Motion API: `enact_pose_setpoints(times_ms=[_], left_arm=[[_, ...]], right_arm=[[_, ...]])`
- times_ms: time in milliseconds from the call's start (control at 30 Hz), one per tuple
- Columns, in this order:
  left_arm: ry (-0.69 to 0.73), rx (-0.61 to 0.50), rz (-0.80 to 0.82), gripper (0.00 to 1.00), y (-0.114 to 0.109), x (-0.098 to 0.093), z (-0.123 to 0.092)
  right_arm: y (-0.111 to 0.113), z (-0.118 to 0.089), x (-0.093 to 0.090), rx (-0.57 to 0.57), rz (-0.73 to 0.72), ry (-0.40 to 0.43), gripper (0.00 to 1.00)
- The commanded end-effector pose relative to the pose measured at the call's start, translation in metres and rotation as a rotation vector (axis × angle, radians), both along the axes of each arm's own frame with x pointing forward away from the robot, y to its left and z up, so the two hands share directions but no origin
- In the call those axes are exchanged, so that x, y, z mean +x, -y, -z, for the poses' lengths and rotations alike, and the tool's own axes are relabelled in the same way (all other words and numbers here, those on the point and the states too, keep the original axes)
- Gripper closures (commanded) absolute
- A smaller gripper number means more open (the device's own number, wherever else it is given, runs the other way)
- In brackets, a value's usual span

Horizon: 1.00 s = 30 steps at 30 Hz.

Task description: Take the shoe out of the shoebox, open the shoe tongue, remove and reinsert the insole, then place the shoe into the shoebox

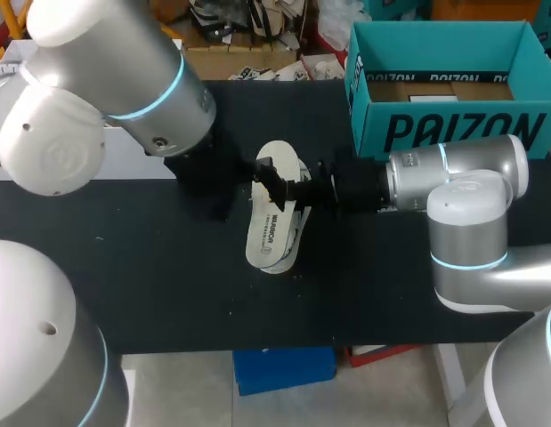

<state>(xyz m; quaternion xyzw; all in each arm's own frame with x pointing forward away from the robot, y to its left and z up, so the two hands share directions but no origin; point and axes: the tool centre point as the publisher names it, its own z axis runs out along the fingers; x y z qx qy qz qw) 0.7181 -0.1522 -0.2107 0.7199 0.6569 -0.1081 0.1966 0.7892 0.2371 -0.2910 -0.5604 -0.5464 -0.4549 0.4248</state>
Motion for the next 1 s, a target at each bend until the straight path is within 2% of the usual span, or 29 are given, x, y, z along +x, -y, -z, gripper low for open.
enact_pose_setpoints(times_ms=[33,400,1000], left_arm=[[-0.022,-0.152,0.017,0.0,-0.009,0.006,0.009],[-0.078,-0.56,0.07,0.0,-0.026,0.025,0.013],[-0.086,-0.574,0.079,0.0,-0.026,0.026,0.014]], right_arm=[[-0.001,0.001,-0.001,0.0,0.003,0.001,1.0],[-0.001,0.001,-0.001,0.0,0.003,0.001,1.0],[-0.001,0.001,-0.001,0.0,0.003,0.001,1.0]])
